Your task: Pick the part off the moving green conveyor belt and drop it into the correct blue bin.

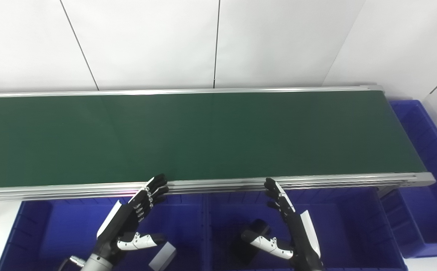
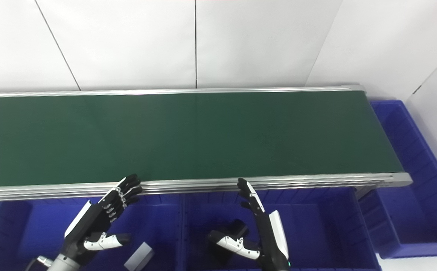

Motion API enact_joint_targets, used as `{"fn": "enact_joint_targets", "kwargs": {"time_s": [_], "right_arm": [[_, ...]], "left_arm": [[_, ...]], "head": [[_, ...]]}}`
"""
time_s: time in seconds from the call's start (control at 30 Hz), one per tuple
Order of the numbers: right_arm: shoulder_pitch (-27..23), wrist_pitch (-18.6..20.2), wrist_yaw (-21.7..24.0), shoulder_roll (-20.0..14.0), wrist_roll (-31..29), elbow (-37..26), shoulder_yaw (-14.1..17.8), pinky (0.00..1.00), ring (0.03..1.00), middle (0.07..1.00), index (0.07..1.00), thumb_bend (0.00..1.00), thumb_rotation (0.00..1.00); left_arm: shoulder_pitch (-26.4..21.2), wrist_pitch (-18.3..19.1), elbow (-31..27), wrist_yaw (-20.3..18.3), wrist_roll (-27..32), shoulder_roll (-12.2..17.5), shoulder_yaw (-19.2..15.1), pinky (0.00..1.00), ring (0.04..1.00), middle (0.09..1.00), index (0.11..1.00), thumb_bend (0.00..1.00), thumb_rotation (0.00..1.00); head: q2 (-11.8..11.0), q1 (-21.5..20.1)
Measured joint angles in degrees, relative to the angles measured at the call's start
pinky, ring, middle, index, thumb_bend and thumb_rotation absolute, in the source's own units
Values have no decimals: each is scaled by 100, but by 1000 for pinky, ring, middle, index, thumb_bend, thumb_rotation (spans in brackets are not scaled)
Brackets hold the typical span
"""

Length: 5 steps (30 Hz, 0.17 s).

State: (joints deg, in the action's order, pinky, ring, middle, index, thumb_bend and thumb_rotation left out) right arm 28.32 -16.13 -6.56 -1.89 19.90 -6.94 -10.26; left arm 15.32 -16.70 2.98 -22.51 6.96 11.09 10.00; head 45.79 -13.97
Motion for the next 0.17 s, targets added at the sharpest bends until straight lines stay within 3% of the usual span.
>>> {"fn": "enact_joint_targets", "kwargs": {"time_s": [0.17], "right_arm": [[4,0,0,-19,-3,0,-1,811,884,895,937,894,521]], "left_arm": [[19,-72,-3,124,-343,-3,17,886,916,929,917,968,478]], "head": [[-17,35]]}}
